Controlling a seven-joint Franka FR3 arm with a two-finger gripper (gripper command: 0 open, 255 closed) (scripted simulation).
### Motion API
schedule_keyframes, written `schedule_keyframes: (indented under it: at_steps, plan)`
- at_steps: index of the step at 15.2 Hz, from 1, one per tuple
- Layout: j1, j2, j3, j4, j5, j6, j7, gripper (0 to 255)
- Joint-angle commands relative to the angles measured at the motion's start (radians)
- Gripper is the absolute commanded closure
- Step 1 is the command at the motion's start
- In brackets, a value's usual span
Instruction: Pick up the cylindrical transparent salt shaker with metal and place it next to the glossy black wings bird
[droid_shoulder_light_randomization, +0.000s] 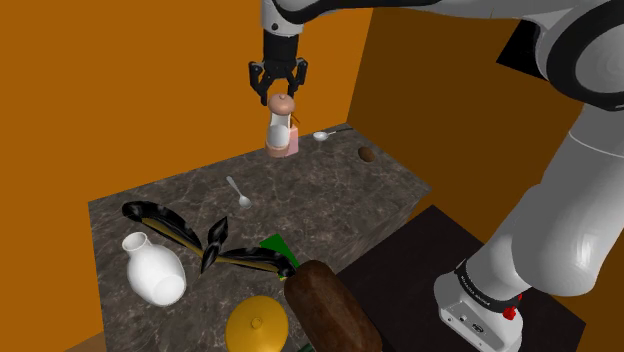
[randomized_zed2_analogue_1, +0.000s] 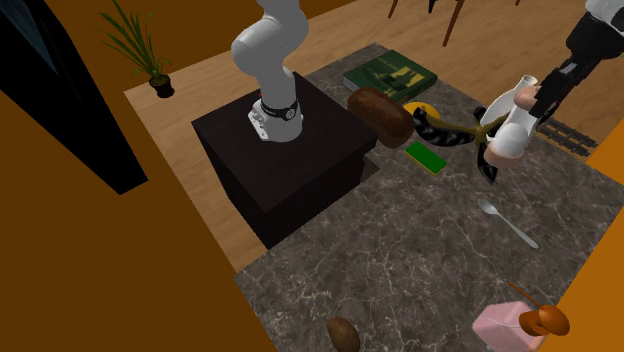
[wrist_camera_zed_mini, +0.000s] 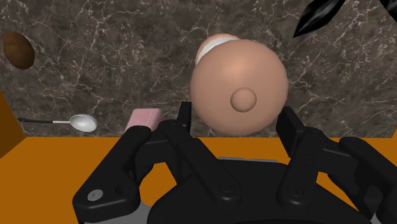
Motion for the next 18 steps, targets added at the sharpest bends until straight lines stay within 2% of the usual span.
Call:
schedule_keyframes:
  at_steps: [1, 18]
  plan:
    - [0.0, -0.002, 0.0, -0.03, 0.0, 0.029, 0.002, 255]
    - [-0.001, 0.033, -0.003, -0.212, -0.009, 0.246, 0.012, 255]
